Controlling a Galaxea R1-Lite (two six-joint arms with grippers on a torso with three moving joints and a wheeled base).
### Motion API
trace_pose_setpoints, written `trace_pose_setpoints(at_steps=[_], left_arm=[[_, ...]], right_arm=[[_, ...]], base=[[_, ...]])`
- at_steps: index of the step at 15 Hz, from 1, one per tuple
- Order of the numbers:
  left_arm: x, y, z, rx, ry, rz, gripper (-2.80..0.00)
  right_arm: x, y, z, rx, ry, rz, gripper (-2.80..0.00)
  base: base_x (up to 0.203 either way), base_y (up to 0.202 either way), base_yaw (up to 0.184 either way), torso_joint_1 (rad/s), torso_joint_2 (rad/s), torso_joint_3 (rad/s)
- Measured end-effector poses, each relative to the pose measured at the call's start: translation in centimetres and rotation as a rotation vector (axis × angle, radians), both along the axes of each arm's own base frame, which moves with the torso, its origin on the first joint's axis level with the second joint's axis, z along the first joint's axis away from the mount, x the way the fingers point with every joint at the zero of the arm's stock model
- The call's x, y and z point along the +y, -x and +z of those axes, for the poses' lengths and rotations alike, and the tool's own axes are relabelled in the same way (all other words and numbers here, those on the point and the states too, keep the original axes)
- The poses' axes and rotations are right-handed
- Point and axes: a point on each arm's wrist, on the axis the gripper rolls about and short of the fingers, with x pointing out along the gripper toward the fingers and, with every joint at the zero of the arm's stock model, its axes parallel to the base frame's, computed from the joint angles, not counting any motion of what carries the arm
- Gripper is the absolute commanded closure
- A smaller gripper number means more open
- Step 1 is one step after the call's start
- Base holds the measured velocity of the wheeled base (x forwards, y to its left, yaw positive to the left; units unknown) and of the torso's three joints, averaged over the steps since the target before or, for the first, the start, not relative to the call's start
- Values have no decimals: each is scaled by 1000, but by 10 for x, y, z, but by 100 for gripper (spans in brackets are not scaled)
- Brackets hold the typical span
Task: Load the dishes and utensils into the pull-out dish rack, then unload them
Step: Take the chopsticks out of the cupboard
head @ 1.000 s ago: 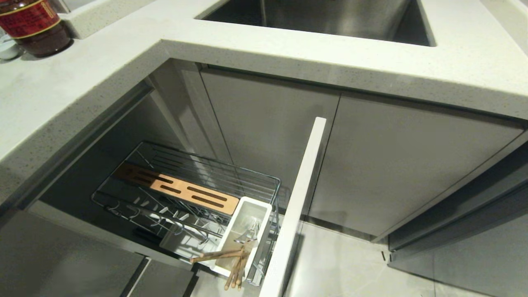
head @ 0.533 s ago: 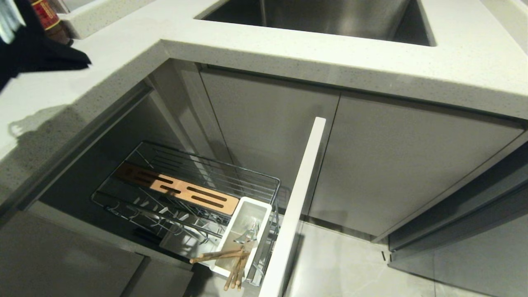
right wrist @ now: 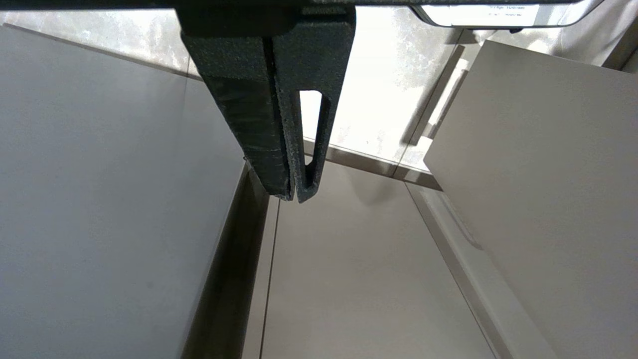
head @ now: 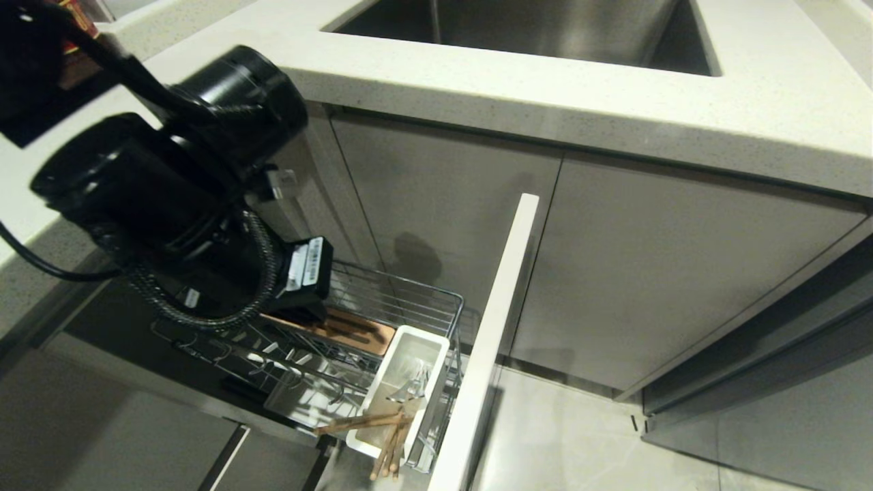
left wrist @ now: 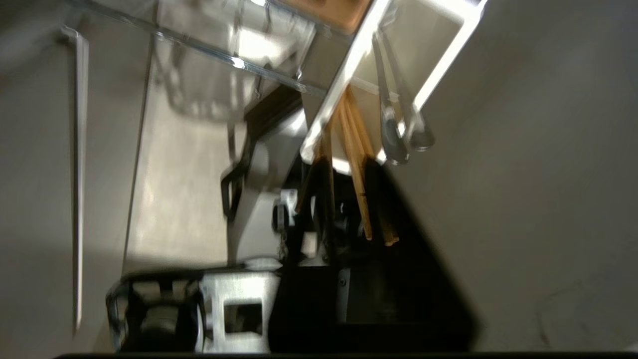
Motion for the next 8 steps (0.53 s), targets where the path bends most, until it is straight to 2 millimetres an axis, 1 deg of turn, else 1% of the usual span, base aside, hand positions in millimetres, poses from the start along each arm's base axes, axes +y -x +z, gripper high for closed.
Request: trace_pose_setpoints(at_steps=[2, 4, 6, 8], left_arm=[[-9, -20, -21, 95, -22, -12, -280], [-13, -41, -42, 178, -39, -9, -280], [-11, -60, -63, 268, -45, -26, -280], [-4, -72, -80, 378, -52, -67, -280]], right_arm=[[0, 0, 0, 0, 0, 0, 0], [0, 0, 0, 0, 0, 0, 0], [0, 0, 0, 0, 0, 0, 0], [0, 0, 0, 0, 0, 0, 0]], base=[[0, 0, 0, 0, 0, 0], [0, 0, 0, 0, 0, 0], [0, 0, 0, 0, 0, 0], [0, 0, 0, 0, 0, 0]])
